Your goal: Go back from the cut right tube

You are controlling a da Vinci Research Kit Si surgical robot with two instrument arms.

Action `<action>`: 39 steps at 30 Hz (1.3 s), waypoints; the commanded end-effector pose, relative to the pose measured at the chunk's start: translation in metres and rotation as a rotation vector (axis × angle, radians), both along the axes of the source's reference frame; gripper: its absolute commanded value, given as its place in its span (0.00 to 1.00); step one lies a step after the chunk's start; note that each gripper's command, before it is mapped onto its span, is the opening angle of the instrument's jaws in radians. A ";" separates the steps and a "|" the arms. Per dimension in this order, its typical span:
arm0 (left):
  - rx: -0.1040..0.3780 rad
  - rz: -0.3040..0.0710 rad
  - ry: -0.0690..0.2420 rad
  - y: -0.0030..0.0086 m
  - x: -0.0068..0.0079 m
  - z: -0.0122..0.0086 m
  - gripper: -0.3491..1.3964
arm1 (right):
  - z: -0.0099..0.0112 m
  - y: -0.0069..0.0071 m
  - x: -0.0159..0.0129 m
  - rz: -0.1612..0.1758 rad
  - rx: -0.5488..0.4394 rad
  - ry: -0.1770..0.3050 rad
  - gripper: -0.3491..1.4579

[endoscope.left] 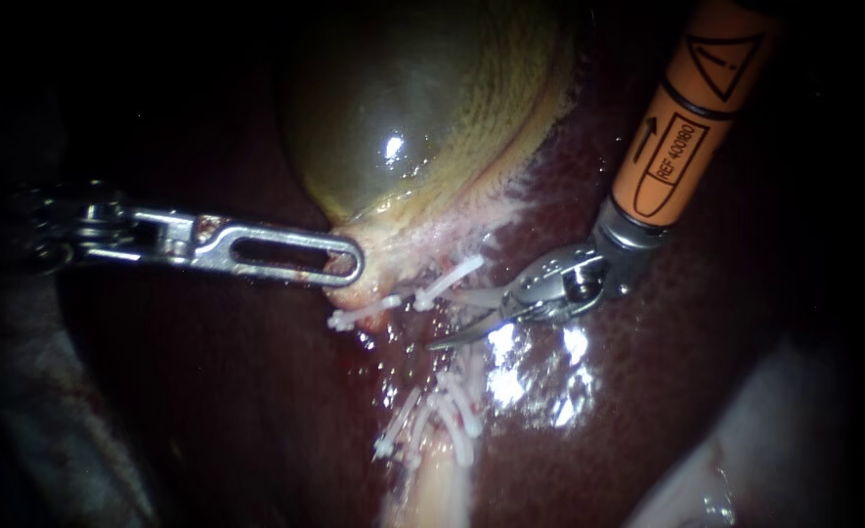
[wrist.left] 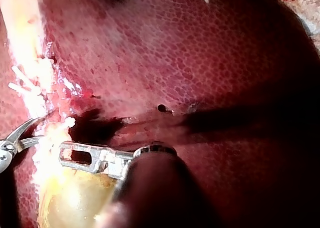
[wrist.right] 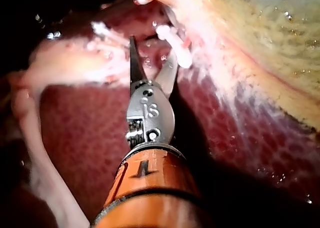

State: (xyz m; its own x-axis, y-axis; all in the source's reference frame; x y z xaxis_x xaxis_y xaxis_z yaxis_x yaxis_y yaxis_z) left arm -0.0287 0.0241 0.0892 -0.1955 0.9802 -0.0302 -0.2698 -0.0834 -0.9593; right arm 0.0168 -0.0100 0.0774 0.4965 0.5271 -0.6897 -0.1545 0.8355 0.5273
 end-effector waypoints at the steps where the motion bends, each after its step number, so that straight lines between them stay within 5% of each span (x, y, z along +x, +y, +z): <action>1: 0.000 0.000 0.000 0.0000 0.0000 0.0000 0.00 | -0.0004 0.0000 -0.0003 -0.002 0.001 0.002 0.71; 17: -0.001 0.000 0.000 0.0000 0.0000 0.0002 0.00 | -0.0035 0.0008 -0.0069 -0.018 0.009 0.042 0.64; 30: -0.003 -0.001 0.002 -0.0001 -0.0002 0.0007 0.00 | -0.0040 0.0013 -0.0095 -0.028 0.005 0.047 0.59; 39: -0.011 -0.004 0.007 -0.0011 -0.0015 0.0020 0.00 | -0.0040 0.0014 -0.0096 -0.031 0.000 0.048 0.58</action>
State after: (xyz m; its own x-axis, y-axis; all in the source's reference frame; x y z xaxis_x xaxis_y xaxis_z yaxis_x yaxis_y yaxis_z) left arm -0.0304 0.0228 0.0914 -0.1907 0.9809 -0.0396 -0.2777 -0.0926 -0.9562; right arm 0.0072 -0.0086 0.0734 0.4784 0.5114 -0.7139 -0.1029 0.8400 0.5328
